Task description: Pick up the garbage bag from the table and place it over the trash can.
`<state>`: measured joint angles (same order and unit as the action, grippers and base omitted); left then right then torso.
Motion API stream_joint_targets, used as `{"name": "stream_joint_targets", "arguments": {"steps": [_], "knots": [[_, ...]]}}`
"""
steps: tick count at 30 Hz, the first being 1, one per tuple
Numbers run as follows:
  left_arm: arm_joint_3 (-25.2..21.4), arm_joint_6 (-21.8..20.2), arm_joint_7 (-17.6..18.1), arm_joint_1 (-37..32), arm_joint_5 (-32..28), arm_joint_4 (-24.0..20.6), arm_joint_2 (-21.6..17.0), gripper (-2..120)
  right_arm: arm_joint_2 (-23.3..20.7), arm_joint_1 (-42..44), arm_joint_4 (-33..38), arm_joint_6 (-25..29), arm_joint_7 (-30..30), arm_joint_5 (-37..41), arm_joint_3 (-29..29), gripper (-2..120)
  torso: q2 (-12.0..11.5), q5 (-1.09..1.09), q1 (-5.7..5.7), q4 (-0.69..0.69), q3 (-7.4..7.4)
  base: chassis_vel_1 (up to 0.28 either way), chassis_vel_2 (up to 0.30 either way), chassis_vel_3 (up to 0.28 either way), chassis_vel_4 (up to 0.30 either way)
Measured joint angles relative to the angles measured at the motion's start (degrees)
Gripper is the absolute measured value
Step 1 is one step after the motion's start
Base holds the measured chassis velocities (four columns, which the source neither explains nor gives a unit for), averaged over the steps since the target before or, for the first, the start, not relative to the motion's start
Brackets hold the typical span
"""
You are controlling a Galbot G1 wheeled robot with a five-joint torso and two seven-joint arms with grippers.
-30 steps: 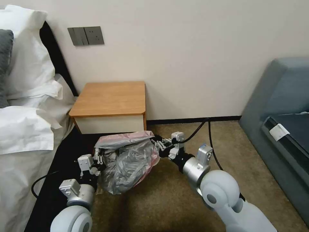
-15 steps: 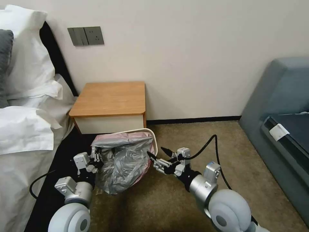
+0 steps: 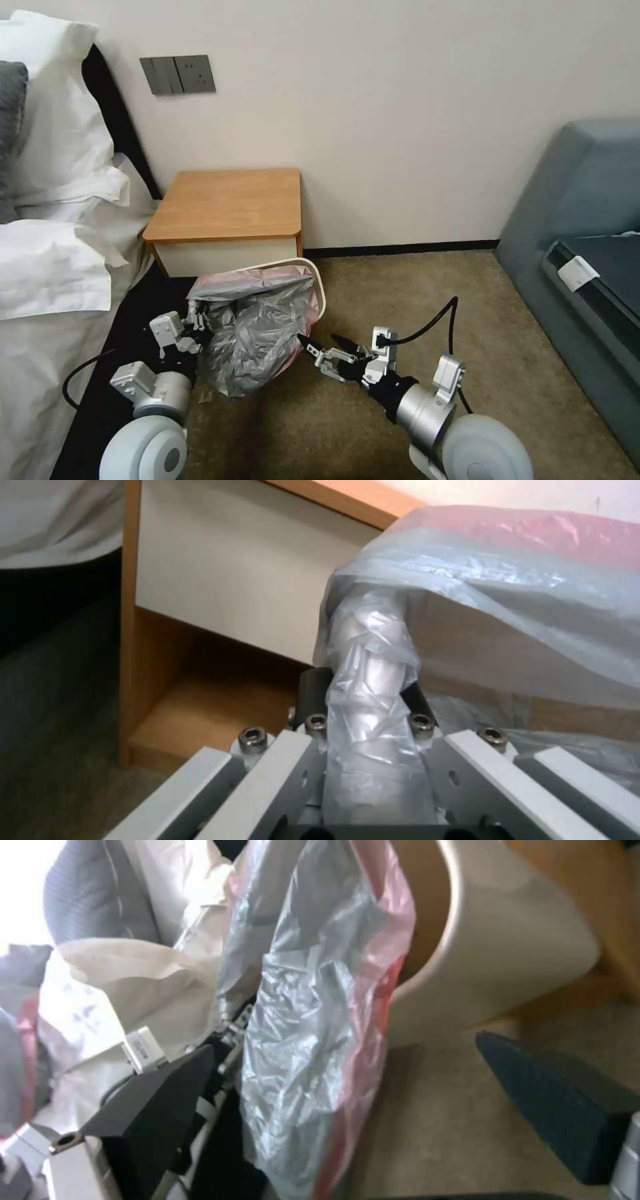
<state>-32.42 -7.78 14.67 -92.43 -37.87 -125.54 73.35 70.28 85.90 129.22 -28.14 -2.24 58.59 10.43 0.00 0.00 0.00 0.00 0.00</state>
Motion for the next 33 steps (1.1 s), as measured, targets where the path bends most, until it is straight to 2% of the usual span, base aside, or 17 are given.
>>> {"name": "stream_joint_targets", "arguments": {"steps": [6,11,13,14,16,17,20,23,24,26,27,29,33], "knots": [[0.0,-0.3,0.2,-0.1,-0.8,-0.6,0.0,5,2.1,-1.1,-2.4,0.6,0.6,1.3,-1.2,99,0.0,0.00,0.00,0.00,0.00,0.000,0.000,0.000,0.000],[-0.1,-0.8,0.7,0.0,-1.7,-1.2,-0.2,5,3.6,-1.6,-4.4,1.3,1.8,0.1,-1.9,89,0.0,0.00,0.00,0.00,0.00,0.000,0.000,0.000,0.000],[0.0,-1.2,1.0,0.0,-2.4,-1.4,0.0,5,3.7,-1.7,-5.0,1.8,3.1,-0.9,-1.9,78,0.0,0.00,0.00,0.00,0.00,0.000,0.000,0.000,0.000],[0.0,-1.2,1.0,0.0,-2.4,-1.4,0.0,5,3.7,-1.7,-5.0,1.8,3.1,-0.9,-1.9,78,0.0,0.00,0.00,0.00,0.00,0.000,0.000,0.000,0.000],[0.1,-1.4,1.3,0.1,-2.6,-1.4,0.1,5,3.7,-1.7,-5.1,2.2,4.3,-1.4,-1.6,64,0.0,0.00,0.00,0.00,0.00,0.000,0.000,0.000,0.000],[0.1,-1.4,1.3,0.1,-2.6,-1.4,0.1,5,3.7,-1.7,-5.1,2.2,4.3,-1.4,-1.6,64,0.0,0.00,0.00,0.00,0.00,0.000,0.000,0.000,0.000],[0.2,-1.8,1.8,0.1,-3.0,-1.4,0.2,5,3.8,-1.6,-5.1,2.6,5.1,-2.0,-1.6,52,0.0,0.00,0.00,0.00,0.00,0.000,0.000,0.000,0.000],[0.2,-2.1,2.1,0.2,-3.3,-1.5,0.2,5,3.7,-1.5,-5.0,2.7,5.3,-2.1,-1.6,44,0.0,0.00,0.00,0.00,0.00,0.000,0.000,0.000,0.000],[0.2,-2.3,2.3,0.3,-3.6,-1.5,0.2,5,3.7,-1.5,-4.8,2.9,5.5,-2.3,-1.6,36,0.0,0.00,0.00,0.00,0.00,0.000,0.000,0.000,0.000],[0.3,-2.3,2.4,0.4,-3.8,-1.5,0.2,5,3.7,-1.4,-4.7,2.9,5.6,-2.4,-1.6,34,0.0,0.00,0.00,0.00,0.00,0.000,0.000,0.000,0.000],[0.3,-2.5,2.7,0.5,-4.0,-1.5,0.2,5,3.6,-1.3,-4.5,3.1,5.7,-2.6,-1.6,26,0.0,0.00,0.00,0.00,0.00,0.000,0.000,0.000,0.000],[0.3,-2.5,2.8,0.7,-4.1,-1.5,0.2,5,3.5,-1.2,-4.2,3.2,5.8,-2.8,-1.5,23,0.0,0.00,0.00,0.00,0.00,0.000,0.000,0.000,0.000],[0.4,-2.6,3.4,1.1,-4.5,-1.0,0.3,5,3.0,-0.5,-3.1,3.3,6.1,-2.9,-1.0,4,0.0,0.00,0.00,0.00,0.00,0.000,0.000,0.000,0.000]]}}
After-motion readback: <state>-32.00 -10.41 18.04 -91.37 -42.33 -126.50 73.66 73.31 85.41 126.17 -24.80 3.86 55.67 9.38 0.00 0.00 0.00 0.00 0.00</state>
